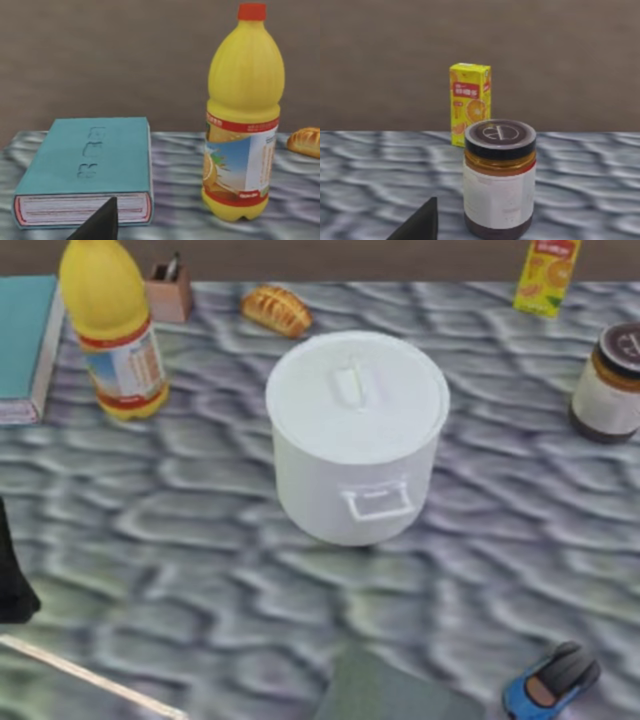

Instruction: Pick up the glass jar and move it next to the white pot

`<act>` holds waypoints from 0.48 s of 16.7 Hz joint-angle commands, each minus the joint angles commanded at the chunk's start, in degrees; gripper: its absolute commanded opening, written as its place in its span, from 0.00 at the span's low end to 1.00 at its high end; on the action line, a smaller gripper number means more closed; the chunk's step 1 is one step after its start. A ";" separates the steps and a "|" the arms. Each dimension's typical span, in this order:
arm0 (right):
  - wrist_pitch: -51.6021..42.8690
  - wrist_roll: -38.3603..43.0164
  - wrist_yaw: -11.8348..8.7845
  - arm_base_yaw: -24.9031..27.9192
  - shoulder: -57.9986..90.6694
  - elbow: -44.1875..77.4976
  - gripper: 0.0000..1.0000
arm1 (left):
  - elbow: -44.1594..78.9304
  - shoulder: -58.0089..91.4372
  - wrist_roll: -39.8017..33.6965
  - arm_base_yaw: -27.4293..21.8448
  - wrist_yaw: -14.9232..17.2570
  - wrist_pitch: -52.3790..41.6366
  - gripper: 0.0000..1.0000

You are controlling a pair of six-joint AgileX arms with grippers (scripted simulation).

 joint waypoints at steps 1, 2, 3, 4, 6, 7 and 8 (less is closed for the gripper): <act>0.00 0.00 0.00 0.00 0.00 0.00 1.00 | 0.00 0.00 0.00 0.00 0.00 0.00 1.00; 0.00 0.00 0.00 0.00 0.00 0.00 1.00 | 0.00 0.00 0.00 0.00 0.00 0.00 1.00; -0.49 -0.11 0.03 -0.04 0.50 0.28 1.00 | 0.00 0.00 0.00 0.00 0.00 0.00 1.00; -1.47 -0.33 0.08 -0.12 1.52 0.87 1.00 | 0.00 0.00 0.00 0.00 0.00 0.00 1.00; -5.10 -1.24 0.26 -0.40 5.47 3.31 1.00 | 0.00 0.00 0.00 0.00 0.00 0.00 1.00; -7.57 -1.90 0.37 -0.59 8.27 5.17 1.00 | 0.00 0.00 0.00 0.00 0.00 0.00 1.00; -10.35 -2.67 0.49 -0.81 11.51 7.42 1.00 | 0.00 0.00 0.00 0.00 0.00 0.00 1.00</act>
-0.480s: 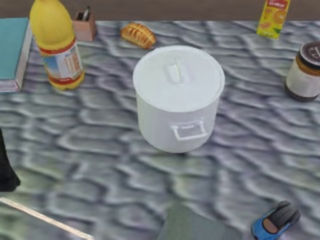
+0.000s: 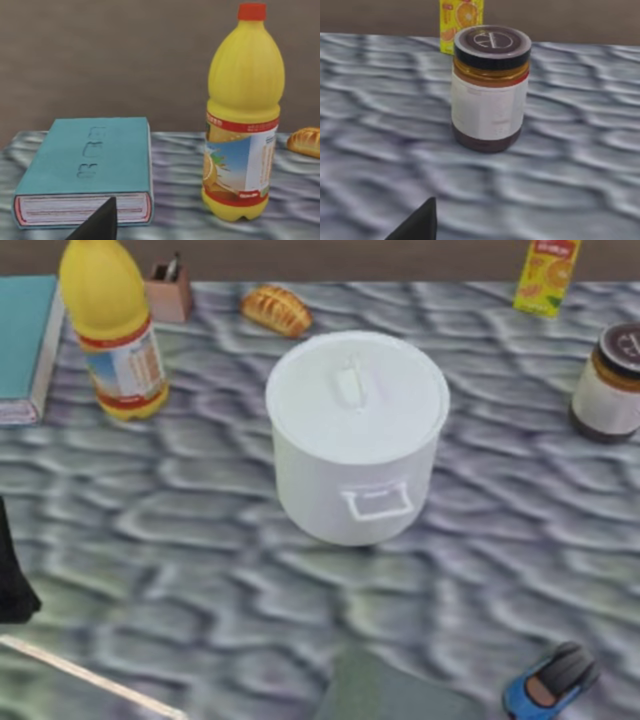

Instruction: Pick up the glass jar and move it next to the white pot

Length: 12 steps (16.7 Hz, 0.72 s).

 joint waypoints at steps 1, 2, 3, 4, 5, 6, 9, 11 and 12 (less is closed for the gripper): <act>-3.09 -0.90 0.13 -0.24 3.70 2.72 1.00 | 0.00 0.00 0.00 0.00 0.00 0.00 1.00; -6.44 -1.95 0.25 -0.48 7.84 6.00 1.00 | 0.00 0.00 0.00 0.00 0.00 0.00 1.00; -9.90 -3.09 0.35 -0.74 12.25 9.69 1.00 | 0.00 0.00 0.00 0.00 0.00 0.00 1.00; -13.45 -4.33 0.45 -0.99 16.89 13.80 1.00 | 0.00 0.00 0.00 0.00 0.00 0.00 1.00; -17.06 -5.67 0.52 -1.24 21.78 18.43 1.00 | 0.00 0.00 0.00 0.00 0.00 0.00 1.00; -20.66 -7.10 0.57 -1.49 26.84 23.55 1.00 | 0.00 0.00 0.00 0.00 0.00 0.00 1.00; -31.22 -11.82 0.54 -2.14 42.63 41.16 1.00 | 0.00 0.00 0.00 0.00 0.00 0.00 1.00; -37.89 -15.30 0.35 -2.45 53.52 54.55 1.00 | 0.00 0.00 0.00 0.00 0.00 0.00 1.00; -41.12 -17.11 0.21 -2.56 59.03 61.53 1.00 | 0.00 0.00 0.00 0.00 0.00 0.00 1.00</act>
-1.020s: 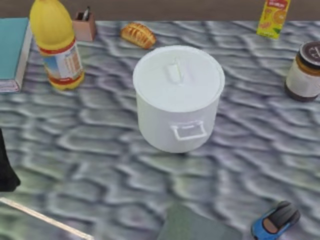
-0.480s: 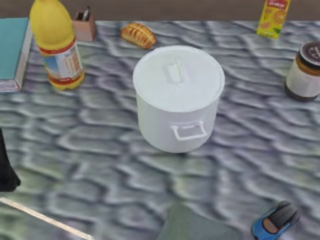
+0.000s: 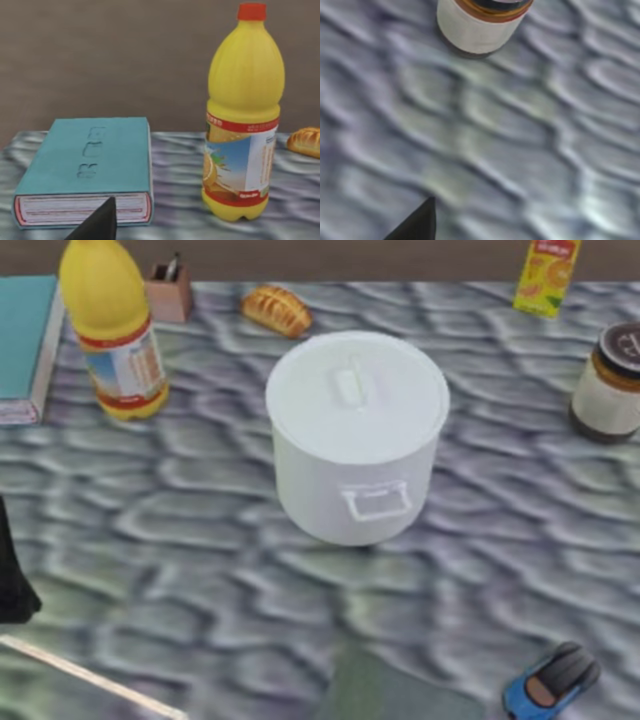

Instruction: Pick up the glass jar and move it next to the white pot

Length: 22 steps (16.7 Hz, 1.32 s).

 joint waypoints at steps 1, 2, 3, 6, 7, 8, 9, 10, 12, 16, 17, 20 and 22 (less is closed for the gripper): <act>-3.13 -1.87 -0.19 -0.07 5.56 7.15 1.00 | 0.00 0.00 0.00 0.00 0.00 0.00 1.00; -6.20 -3.78 -0.40 -0.10 11.15 14.34 1.00 | 0.00 0.00 0.00 0.00 0.00 0.00 1.00; -9.22 -5.72 -0.65 -0.10 16.75 21.53 1.00 | 0.00 0.00 0.00 0.00 0.00 0.00 1.00; -17.94 -11.62 -1.50 0.14 33.52 42.40 1.00 | 0.00 0.00 0.00 0.00 0.00 0.00 1.00; -20.74 -13.58 -1.80 0.27 39.02 48.96 1.00 | 0.00 0.00 0.00 0.00 0.00 0.00 1.00; -23.50 -15.50 -2.11 0.42 44.44 55.27 1.00 | 0.00 0.00 0.00 0.00 0.00 0.00 1.00; -26.18 -17.37 -2.40 0.60 49.68 61.15 1.00 | 0.00 0.00 0.00 0.00 0.00 0.00 1.00; -28.78 -19.19 -2.69 0.78 54.73 66.70 1.00 | 0.00 0.00 0.00 0.00 0.00 0.00 1.00; -33.66 -22.60 -3.24 1.18 64.16 76.69 1.00 | 0.00 0.00 0.00 0.00 0.00 0.00 1.00; -41.27 -27.95 -4.12 1.95 78.84 91.10 1.00 | 0.00 0.00 0.00 0.00 0.00 0.00 1.00; -42.56 -28.88 -4.28 2.10 81.33 93.42 1.00 | 0.00 0.00 0.00 0.00 0.00 0.00 1.00; -44.81 -30.50 -4.57 2.41 85.61 97.33 1.00 | 0.00 0.00 0.00 0.00 0.00 0.00 1.00; -44.90 -30.57 -4.58 2.42 85.78 97.49 1.00 | 0.00 0.00 0.00 0.00 0.00 0.00 1.00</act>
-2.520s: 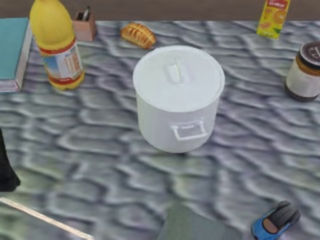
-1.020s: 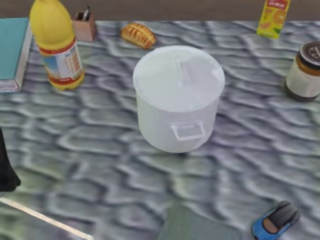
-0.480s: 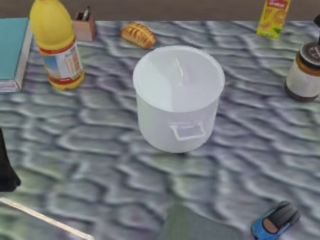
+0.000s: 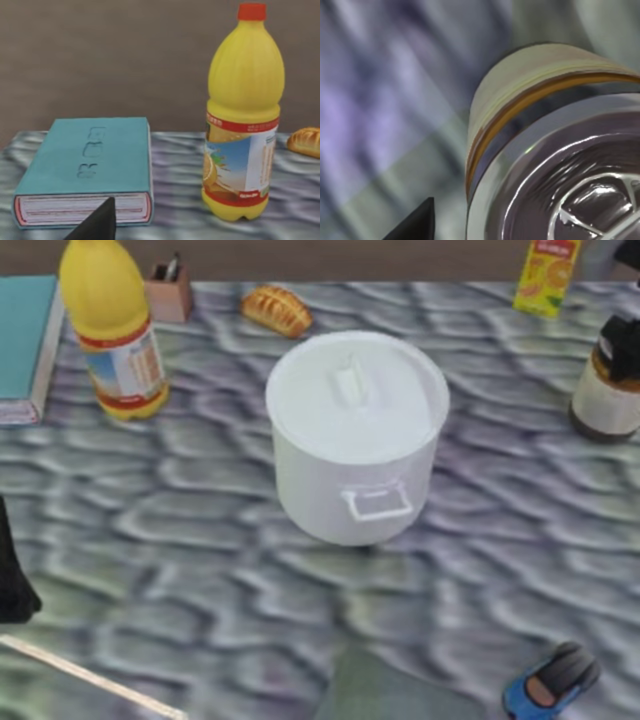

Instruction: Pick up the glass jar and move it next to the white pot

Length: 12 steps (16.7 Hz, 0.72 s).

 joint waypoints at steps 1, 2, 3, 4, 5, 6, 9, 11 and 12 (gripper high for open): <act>0.00 0.00 0.00 0.00 0.00 0.00 1.00 | 0.00 0.00 0.00 0.00 0.00 0.00 1.00; 0.00 0.00 0.00 0.00 0.00 0.00 1.00 | 0.00 0.00 0.00 0.00 0.00 0.00 1.00; 0.11 0.06 0.06 -0.35 0.17 -0.10 1.00 | 0.00 0.00 0.00 0.00 0.00 0.00 1.00; 0.06 0.04 0.06 -0.32 0.29 0.06 1.00 | 0.00 0.00 0.00 0.00 0.00 0.00 1.00; -0.17 -0.02 0.05 -0.24 0.86 0.81 1.00 | 0.00 0.00 0.00 0.00 0.00 0.00 1.00; -0.61 -0.05 0.05 -0.16 1.88 2.18 1.00 | 0.00 0.00 0.00 0.00 0.00 0.00 1.00; -2.89 0.00 0.10 0.03 6.93 9.65 1.00 | 0.00 0.00 0.00 0.00 0.00 0.00 1.00; -4.84 0.19 0.18 0.13 11.07 15.93 1.00 | 0.00 0.00 0.00 0.00 0.00 0.00 1.00; -5.74 0.28 0.22 0.20 13.02 18.89 1.00 | 0.00 0.00 0.00 0.00 0.00 0.00 1.00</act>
